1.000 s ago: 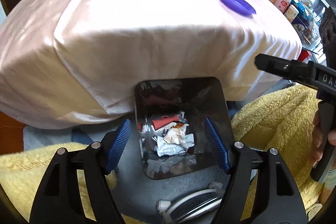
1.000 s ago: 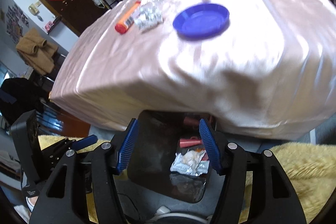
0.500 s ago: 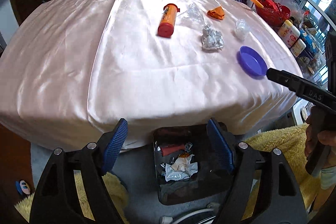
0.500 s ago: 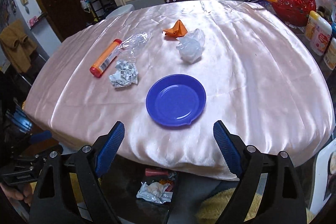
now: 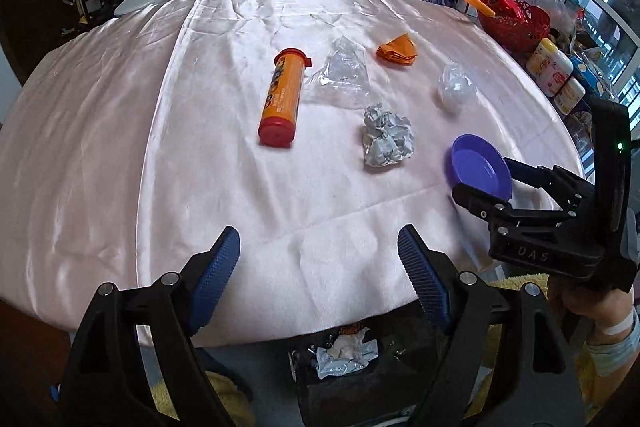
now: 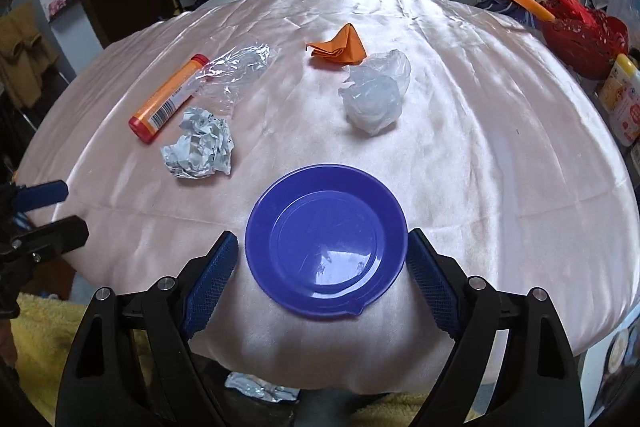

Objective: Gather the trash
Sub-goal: 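Grasp the purple plate rim with right tool while left tool grasps crumpled foil, then lower the purple plate and crumpled foil into the black bin and open both tools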

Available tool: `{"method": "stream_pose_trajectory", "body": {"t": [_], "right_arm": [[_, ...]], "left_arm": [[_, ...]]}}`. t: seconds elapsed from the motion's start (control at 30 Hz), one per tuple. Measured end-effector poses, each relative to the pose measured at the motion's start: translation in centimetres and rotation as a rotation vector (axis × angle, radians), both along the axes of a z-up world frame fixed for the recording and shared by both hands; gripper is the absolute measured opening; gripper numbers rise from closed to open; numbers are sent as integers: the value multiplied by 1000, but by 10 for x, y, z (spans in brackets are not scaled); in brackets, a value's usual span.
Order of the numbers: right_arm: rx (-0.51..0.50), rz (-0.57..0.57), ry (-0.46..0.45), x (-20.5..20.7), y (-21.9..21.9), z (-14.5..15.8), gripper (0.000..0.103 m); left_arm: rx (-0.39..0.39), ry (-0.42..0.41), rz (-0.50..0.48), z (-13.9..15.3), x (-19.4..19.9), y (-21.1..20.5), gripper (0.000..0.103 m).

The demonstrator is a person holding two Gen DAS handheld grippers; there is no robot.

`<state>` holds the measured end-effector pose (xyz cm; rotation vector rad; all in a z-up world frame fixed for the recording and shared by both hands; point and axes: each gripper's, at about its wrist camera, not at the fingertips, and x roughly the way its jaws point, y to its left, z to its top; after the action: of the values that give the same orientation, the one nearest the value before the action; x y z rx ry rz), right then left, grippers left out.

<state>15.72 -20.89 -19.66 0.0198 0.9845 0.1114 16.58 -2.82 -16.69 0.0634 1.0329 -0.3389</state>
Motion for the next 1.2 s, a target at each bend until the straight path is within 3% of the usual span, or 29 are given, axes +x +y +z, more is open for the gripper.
{"method": "stream_pose_trajectory", "body": {"t": [0.03, 0.13, 0.4, 0.6, 0.83, 1.03, 1.2], "right_arm": [[-33, 4, -8, 1, 1, 0, 79], [-11, -7, -10, 3, -7, 1, 79], [158, -67, 2, 10, -40, 5, 78], [176, -61, 2, 10, -43, 5, 78], [165, -47, -7, 8, -42, 4, 78], [196, -56, -18, 1, -46, 5, 78], [218, -54, -34, -9, -46, 10, 78]], "left_arm": [[0, 0, -5, 0, 4, -3, 77], [-5, 2, -18, -1, 15, -13, 77], [-13, 15, -72, -12, 43, -51, 74], [-12, 36, -84, -27, 58, -67, 61], [-2, 15, -96, -29, 63, -70, 28], [-28, -6, -87, -21, 52, -61, 11], [-16, -36, -77, -9, 26, -48, 10]]}}
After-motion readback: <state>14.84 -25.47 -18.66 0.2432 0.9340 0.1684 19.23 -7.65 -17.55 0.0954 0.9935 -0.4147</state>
